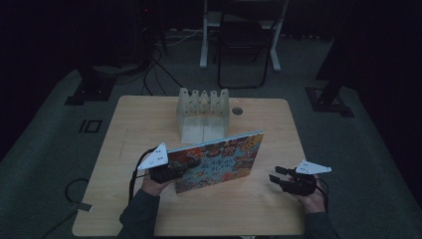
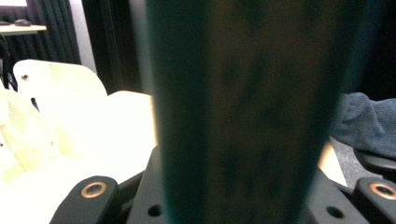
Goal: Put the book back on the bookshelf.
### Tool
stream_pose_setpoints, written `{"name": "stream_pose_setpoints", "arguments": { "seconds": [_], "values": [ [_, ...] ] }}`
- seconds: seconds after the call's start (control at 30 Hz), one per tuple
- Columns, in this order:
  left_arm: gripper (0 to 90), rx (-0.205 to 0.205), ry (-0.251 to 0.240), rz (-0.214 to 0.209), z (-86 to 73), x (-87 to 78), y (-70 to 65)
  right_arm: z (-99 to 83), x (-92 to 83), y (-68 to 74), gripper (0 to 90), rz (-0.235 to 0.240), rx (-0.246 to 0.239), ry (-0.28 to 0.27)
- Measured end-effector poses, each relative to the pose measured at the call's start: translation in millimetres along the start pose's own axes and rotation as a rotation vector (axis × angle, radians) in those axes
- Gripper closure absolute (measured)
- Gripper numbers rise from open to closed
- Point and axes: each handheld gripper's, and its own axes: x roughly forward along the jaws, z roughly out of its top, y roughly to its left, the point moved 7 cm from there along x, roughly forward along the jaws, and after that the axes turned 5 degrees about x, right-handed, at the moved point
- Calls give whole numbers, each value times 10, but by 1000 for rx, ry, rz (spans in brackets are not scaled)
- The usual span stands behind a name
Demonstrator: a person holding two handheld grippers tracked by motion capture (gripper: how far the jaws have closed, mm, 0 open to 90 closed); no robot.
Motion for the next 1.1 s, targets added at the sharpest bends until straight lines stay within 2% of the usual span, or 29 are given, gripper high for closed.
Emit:
{"name": "stream_pose_setpoints", "arguments": {
  "seconds": [0.4, 0.63, 0.87, 1.1],
  "values": [
    [782, -9, -8, -7, -1, 12, -27, -22, 8, -11, 500, -4, 5, 0],
    [798, 12, -4, 18, 11, 40, -97, -55, 10, -29, 498, -12, 8, 10],
    [801, 7, -3, 52, 12, 45, -109, -65, 17, -39, 488, -21, 6, 16],
    [804, 24, 8, 69, 26, 47, -175, -93, 35, -47, 480, -25, 8, 32]
  ]
}}
